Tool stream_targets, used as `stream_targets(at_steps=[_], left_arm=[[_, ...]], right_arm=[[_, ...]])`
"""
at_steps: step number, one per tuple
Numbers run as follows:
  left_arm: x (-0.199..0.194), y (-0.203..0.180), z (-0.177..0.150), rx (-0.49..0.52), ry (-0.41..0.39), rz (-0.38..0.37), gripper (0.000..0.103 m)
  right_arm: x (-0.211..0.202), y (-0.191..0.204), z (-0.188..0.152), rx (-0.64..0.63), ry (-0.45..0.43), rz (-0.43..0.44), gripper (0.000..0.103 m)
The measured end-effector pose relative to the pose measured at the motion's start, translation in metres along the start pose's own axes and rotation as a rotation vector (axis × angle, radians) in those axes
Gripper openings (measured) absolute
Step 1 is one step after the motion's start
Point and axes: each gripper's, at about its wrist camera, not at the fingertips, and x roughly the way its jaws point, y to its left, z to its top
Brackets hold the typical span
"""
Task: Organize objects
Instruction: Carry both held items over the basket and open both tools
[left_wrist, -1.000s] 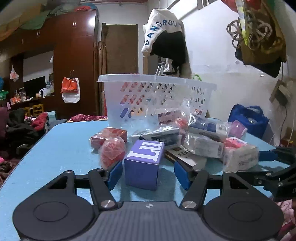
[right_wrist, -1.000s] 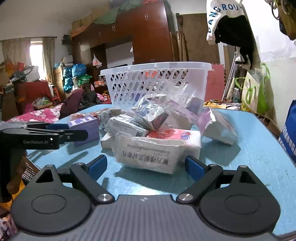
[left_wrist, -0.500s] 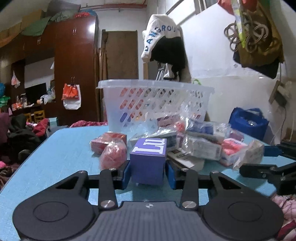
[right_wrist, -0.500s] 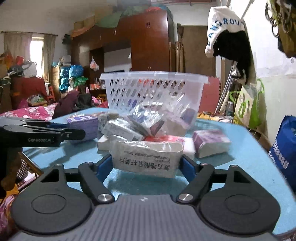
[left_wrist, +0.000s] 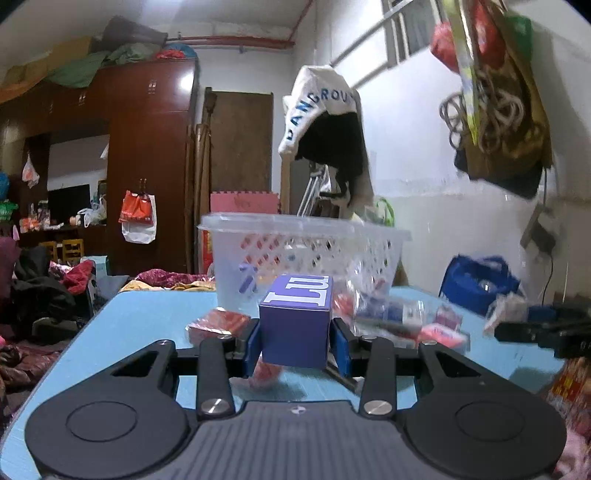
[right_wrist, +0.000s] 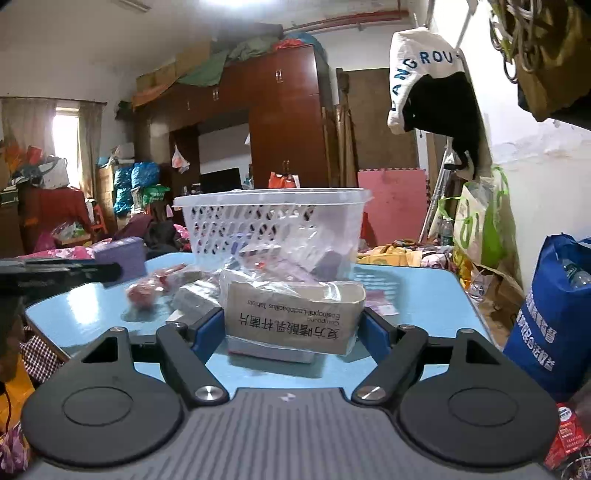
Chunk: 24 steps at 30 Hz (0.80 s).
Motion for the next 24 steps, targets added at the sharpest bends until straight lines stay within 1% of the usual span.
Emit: stream_targets(at_steps=[2,4,7,11,14,17,18,20,21,24], left_arm=[[-0.008,0.009,0.010,-0.040,-0.018,-0.010,0.044],[-0.018,0.012,0.019,-0.046,-0.048,0.009,0.044],[-0.024,0.016,0.028,-0.059,-0.081,0.006,0.044],[-0.018,0.018,0.035,-0.088,-0.081,-0.023,0.044],[-0.006,0.014,0.053,-0.092,-0.092,-0.046,0.044],[0.019,0.009,0.089,-0.083,-0.120,-0.029,0.044],[0.029,0.008,0.099,-0.086,-0.119,-0.022,0.044],[0.058,0.008,0.122,-0.101,-0.085,-0.028,0.044],[0.075,0.010,0.132,-0.118,-0.066,-0.027,0.044],[0.114,0.010,0.144,-0.136,0.007,-0.013,0.044]], right_arm=[[-0.002,-0.001,0.002,0.009,-0.006,0.010,0.080],[-0.004,-0.001,0.006,0.016,-0.020,0.022,0.080],[-0.006,-0.003,0.013,0.020,-0.042,0.037,0.080],[-0.003,0.001,0.030,0.003,-0.070,0.058,0.080],[0.009,0.004,0.055,-0.023,-0.094,0.093,0.080],[0.038,0.007,0.097,-0.035,-0.106,0.130,0.080],[0.049,0.008,0.108,-0.051,-0.103,0.129,0.080],[0.078,0.010,0.131,-0.075,-0.085,0.098,0.080],[0.094,0.010,0.139,-0.094,-0.048,0.103,0.080],[0.132,0.012,0.148,-0.105,0.019,0.080,0.080]])
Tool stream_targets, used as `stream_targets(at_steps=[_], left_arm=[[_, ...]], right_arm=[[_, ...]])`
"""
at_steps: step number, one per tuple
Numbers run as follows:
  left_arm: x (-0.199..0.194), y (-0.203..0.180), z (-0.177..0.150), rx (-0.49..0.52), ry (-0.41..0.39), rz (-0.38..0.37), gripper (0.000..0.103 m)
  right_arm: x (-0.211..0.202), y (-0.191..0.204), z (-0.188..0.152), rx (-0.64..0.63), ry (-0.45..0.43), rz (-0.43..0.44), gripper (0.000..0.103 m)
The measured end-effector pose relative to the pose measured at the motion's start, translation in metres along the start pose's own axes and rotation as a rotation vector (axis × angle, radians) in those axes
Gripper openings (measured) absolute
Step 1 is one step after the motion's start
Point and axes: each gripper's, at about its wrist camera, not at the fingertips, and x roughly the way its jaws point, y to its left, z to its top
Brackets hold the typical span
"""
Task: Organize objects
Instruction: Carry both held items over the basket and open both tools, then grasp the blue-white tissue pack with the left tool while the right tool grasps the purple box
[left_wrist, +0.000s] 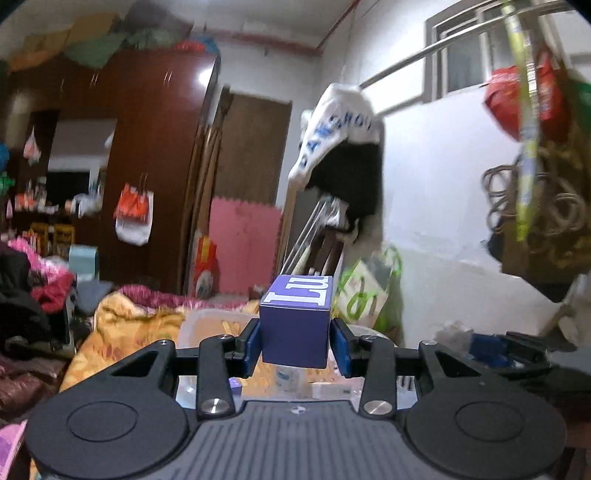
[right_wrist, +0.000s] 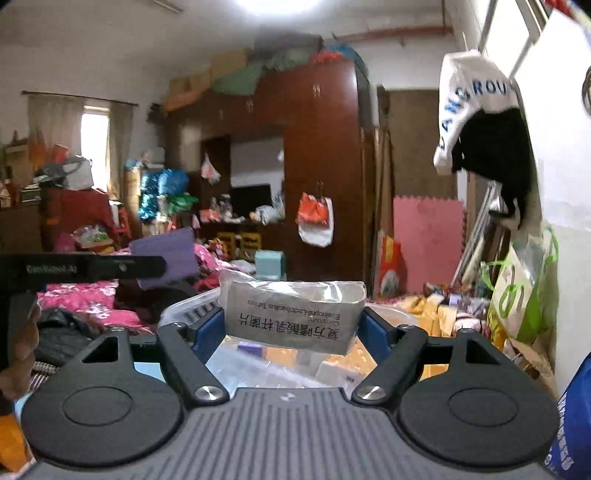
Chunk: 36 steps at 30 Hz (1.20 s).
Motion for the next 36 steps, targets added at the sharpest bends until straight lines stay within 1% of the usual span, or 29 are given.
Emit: stream_targets(at_steps=[2,3,4,5,6,7,8,9,11,12,13,14,16,18,19,22,24,27,28,30,32,34,36], left_arm=[[0.021,0.000,0.000,0.007,0.048,0.008,0.044],[0.029,0.001,-0.003,0.009,0.062,0.014,0.048],[0.037,0.002,-0.006,0.023,0.071,0.025,0.066],[0.041,0.002,-0.009,0.043,0.080,0.041,0.076],[0.044,0.003,-0.013,0.056,0.082,0.065,0.080],[0.045,0.004,-0.016,0.062,0.088,0.084,0.080],[0.041,0.007,-0.018,0.055,0.091,0.083,0.080],[0.035,0.010,-0.020,0.035,0.088,0.070,0.080],[0.005,0.016,-0.028,0.004,0.036,0.022,0.080],[-0.007,0.016,-0.031,-0.001,0.022,0.006,0.081],[-0.022,0.015,-0.037,0.007,0.020,-0.009,0.086],[-0.033,0.013,-0.045,0.021,0.033,-0.015,0.087],[-0.052,0.010,-0.066,0.046,0.061,-0.013,0.088],[-0.063,0.010,-0.086,0.052,0.083,-0.016,0.088],[-0.066,0.011,-0.096,0.027,0.097,-0.024,0.088],[-0.062,0.015,-0.114,-0.024,0.149,-0.076,0.087],[-0.054,0.013,-0.119,-0.008,0.163,-0.059,0.088],[-0.048,0.014,-0.122,0.015,0.167,-0.017,0.088],[-0.047,0.016,-0.121,0.008,0.169,-0.014,0.088],[-0.043,0.017,-0.118,-0.005,0.187,-0.022,0.088],[-0.033,0.015,-0.116,0.017,0.232,-0.040,0.088],[-0.019,0.011,-0.114,0.027,0.277,-0.059,0.088],[-0.007,0.008,-0.117,0.036,0.318,-0.063,0.088]], right_arm=[[0.016,0.002,-0.002,-0.035,0.032,-0.022,0.080],[0.021,0.003,-0.004,-0.039,0.052,-0.033,0.084],[0.025,0.002,-0.006,-0.036,0.074,-0.038,0.087],[0.027,0.001,-0.009,-0.022,0.078,-0.051,0.092],[0.021,0.000,-0.012,-0.009,0.067,-0.064,0.097],[0.014,-0.002,-0.015,0.002,0.054,-0.069,0.099],[0.004,-0.003,-0.018,0.010,0.035,-0.055,0.103],[-0.007,-0.002,-0.020,0.015,0.019,-0.042,0.103],[-0.032,-0.007,-0.028,0.051,-0.004,-0.015,0.103],[-0.044,-0.012,-0.033,0.089,-0.012,0.011,0.103],[-0.054,-0.016,-0.040,0.126,-0.011,0.035,0.103],[-0.067,-0.018,-0.055,0.165,-0.010,0.060,0.103],[-0.080,-0.020,-0.081,0.197,-0.001,0.071,0.103],[-0.086,-0.019,-0.104,0.202,0.007,0.047,0.103],[-0.089,-0.016,-0.118,0.205,0.018,0.025,0.103],[-0.090,-0.017,-0.140,0.237,0.038,0.023,0.103],[-0.084,-0.019,-0.141,0.220,0.055,-0.003,0.103],[-0.073,-0.028,-0.128,0.153,0.082,-0.104,0.103],[-0.068,-0.034,-0.125,0.153,0.099,-0.113,0.103],[-0.061,-0.046,-0.124,0.177,0.149,-0.096,0.103],[-0.053,-0.058,-0.126,0.212,0.197,-0.085,0.103],[-0.046,-0.063,-0.132,0.227,0.259,-0.048,0.103],[-0.041,-0.065,-0.139,0.241,0.288,-0.032,0.103]])
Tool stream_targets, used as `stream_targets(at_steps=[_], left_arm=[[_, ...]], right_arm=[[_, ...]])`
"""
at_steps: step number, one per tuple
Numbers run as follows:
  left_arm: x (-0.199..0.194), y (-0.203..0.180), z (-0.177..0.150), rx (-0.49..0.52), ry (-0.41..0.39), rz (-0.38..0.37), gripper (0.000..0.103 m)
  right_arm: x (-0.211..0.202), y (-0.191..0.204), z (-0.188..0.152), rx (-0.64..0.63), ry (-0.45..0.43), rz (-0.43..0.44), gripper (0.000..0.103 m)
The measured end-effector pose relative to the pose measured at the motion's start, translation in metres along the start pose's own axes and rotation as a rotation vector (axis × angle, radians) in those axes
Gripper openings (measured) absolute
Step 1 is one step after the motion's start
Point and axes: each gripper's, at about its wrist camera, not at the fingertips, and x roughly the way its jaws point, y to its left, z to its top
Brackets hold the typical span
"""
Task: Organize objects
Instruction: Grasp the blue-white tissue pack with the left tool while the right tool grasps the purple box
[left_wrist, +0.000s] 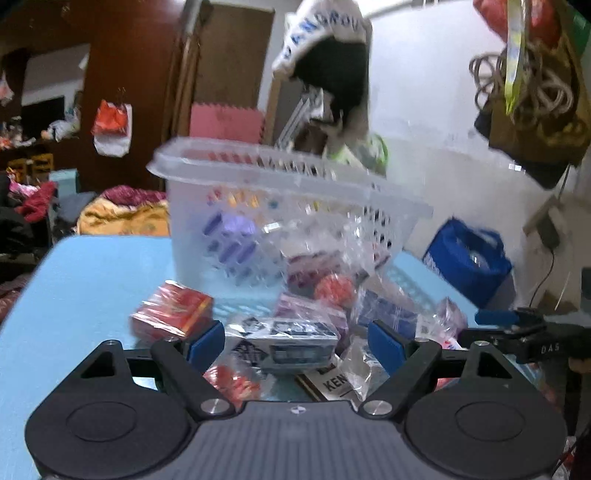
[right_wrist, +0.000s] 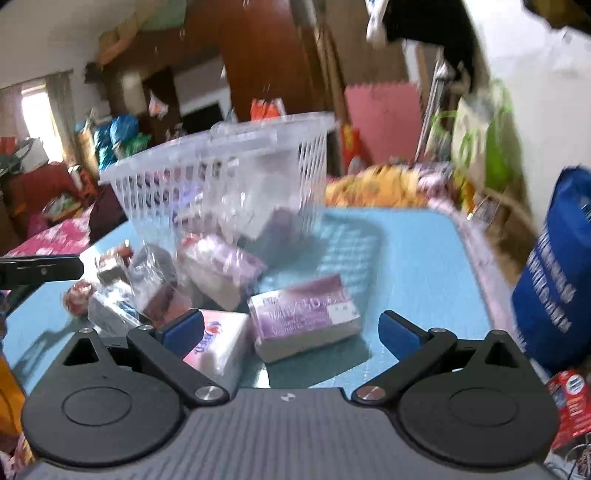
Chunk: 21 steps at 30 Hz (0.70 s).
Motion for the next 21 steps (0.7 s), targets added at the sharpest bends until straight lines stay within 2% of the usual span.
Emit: stream_targets(at_steps=[3,6,9,12,17,21], left_arm=[[0.015,0.000,-0.001,-0.011,0.034,0.051,0.087],[0.020,0.004,0.000,-0.033,0.039,0.055,0.087],[0.024,0.003,0.001,-0.014,0.049,0.079,0.087],[0.025,0.004,0.000,-0.011,0.041,0.073,0.087],[0.027,0.005,0.000,-0.016,0.020,0.060,0.085],[0.026,0.004,-0.003,-0.007,-0.006,0.057,0.081]], right_arm=[[0.007,-0.001,0.000,0.001,0.026,-0.004,0.103],[0.010,-0.003,-0.001,0.011,0.028,0.005,0.103],[0.007,-0.008,-0.002,0.046,0.017,0.008,0.102],[0.009,-0.015,-0.003,0.090,0.026,0.028,0.098],[0.011,-0.011,-0.001,0.074,0.034,0.027,0.097],[0.007,-0.012,-0.005,0.083,0.015,0.057,0.084]])
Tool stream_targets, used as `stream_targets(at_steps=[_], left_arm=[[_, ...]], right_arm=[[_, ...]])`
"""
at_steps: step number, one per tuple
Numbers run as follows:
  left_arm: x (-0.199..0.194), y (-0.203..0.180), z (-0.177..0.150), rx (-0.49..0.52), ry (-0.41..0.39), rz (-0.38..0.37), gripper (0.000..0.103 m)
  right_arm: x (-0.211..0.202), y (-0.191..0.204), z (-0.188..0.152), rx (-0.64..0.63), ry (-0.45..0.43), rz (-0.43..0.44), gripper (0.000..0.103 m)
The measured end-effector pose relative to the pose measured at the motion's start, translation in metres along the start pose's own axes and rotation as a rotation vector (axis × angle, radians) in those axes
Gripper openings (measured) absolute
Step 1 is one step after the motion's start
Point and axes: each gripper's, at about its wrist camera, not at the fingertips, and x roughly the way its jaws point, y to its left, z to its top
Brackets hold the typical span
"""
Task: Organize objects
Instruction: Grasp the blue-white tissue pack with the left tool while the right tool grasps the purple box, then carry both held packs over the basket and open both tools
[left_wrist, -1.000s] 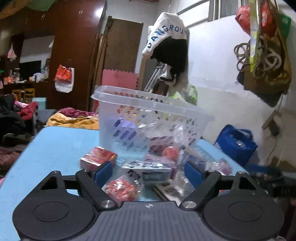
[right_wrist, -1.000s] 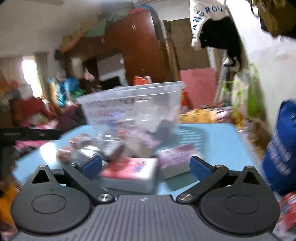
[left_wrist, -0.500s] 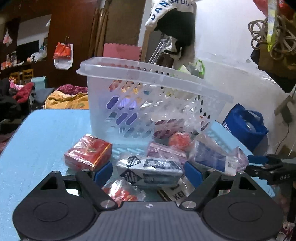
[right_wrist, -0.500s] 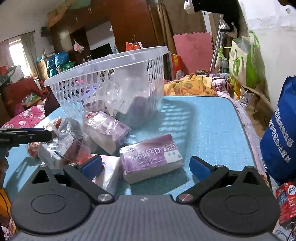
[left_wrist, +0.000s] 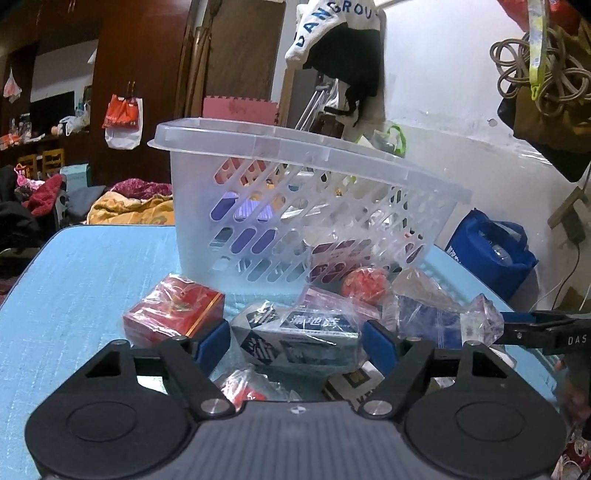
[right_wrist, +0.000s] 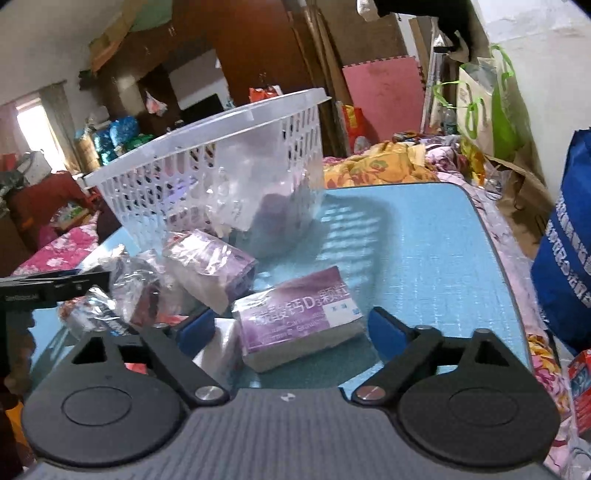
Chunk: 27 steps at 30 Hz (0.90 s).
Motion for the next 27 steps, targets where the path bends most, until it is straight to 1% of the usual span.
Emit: stream_targets(at_steps=[1,2,3,5,6,11,17,23,27], left_arm=[[0.000,0.000,-0.001,0.000,-0.006,0.000,0.080],[-0.001,0.000,-0.001,0.003,-0.013,-0.002,0.080],[-0.001,0.000,-0.002,0.003,-0.021,-0.005,0.080],[-0.003,0.001,-0.003,0.002,-0.035,-0.014,0.080],[-0.004,0.001,-0.004,0.003,-0.042,-0.022,0.080],[-0.007,0.004,-0.004,-0.005,-0.066,-0.035,0.080],[-0.016,0.011,-0.006,-0.032,-0.124,-0.049,0.080],[-0.030,0.014,-0.006,-0.048,-0.168,-0.082,0.080],[-0.049,0.013,-0.002,-0.049,-0.213,-0.113,0.080]], right_arm=[[-0.001,0.000,-0.001,0.004,-0.009,-0.002,0.082],[-0.003,-0.001,-0.002,0.009,-0.021,-0.001,0.074],[-0.004,-0.002,-0.002,0.014,-0.029,0.007,0.073],[-0.008,-0.002,-0.004,0.009,-0.052,0.027,0.073],[-0.008,-0.001,-0.004,0.008,-0.055,0.021,0.073],[-0.005,0.000,-0.002,0.002,-0.047,0.019,0.073],[-0.016,-0.006,-0.007,0.039,-0.131,0.013,0.073],[-0.024,0.000,-0.007,0.015,-0.199,-0.008,0.073],[-0.032,0.005,-0.004,0.031,-0.235,0.013,0.073]])
